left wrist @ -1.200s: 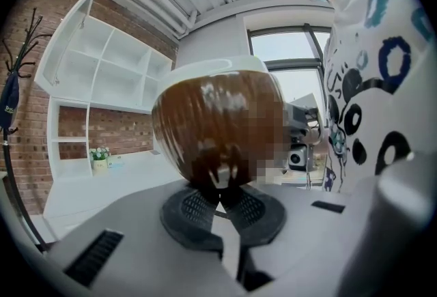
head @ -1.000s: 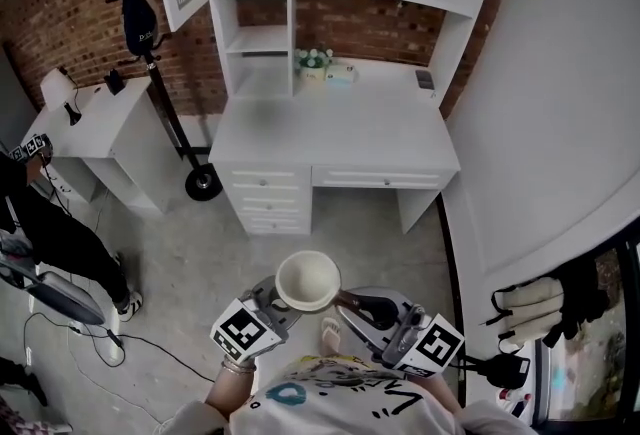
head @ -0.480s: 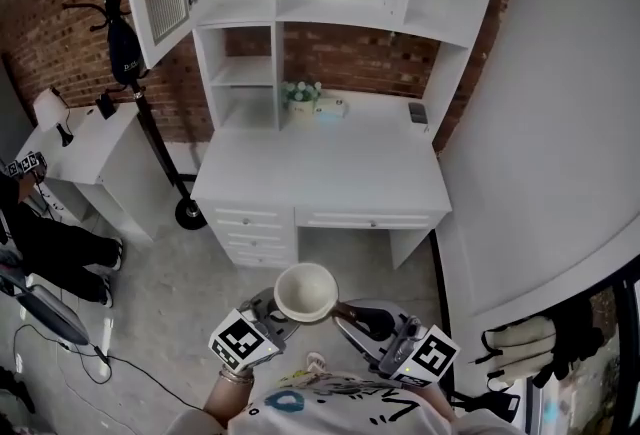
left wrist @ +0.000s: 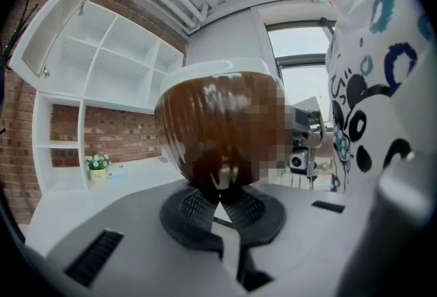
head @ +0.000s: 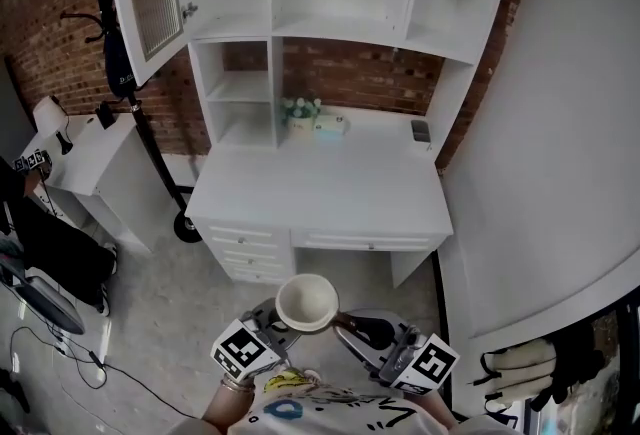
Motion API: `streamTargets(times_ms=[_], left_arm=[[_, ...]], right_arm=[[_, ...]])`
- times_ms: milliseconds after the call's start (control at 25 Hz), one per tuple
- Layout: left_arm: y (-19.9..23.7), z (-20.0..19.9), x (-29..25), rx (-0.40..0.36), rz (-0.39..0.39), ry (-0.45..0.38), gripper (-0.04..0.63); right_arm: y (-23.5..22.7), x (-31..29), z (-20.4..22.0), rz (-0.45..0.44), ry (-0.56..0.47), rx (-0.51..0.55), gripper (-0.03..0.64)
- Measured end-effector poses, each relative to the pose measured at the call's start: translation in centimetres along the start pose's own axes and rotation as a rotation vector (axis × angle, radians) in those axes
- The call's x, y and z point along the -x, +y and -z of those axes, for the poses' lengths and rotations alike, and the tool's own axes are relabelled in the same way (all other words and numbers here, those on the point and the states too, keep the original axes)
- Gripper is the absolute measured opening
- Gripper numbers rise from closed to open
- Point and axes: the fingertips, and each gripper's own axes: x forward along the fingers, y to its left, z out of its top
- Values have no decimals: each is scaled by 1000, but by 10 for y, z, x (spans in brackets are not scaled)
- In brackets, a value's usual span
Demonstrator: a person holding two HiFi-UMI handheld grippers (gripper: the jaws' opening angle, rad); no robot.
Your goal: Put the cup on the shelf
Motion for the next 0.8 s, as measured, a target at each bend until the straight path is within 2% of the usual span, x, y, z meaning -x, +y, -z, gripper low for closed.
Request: streamTargets(times_ms=[240,560,800], left_arm=[[26,0,-12,6,13,7,15],[89,-12,-38,-14,44,1,15],[135,-21,-49,-32,57,-5,15]], right_arm=[[-27,-13,2,14,-10,-20,58],[-85,-46,-6,42,-20,5,58],[-118,-81,-21,58,-57,-15,58]])
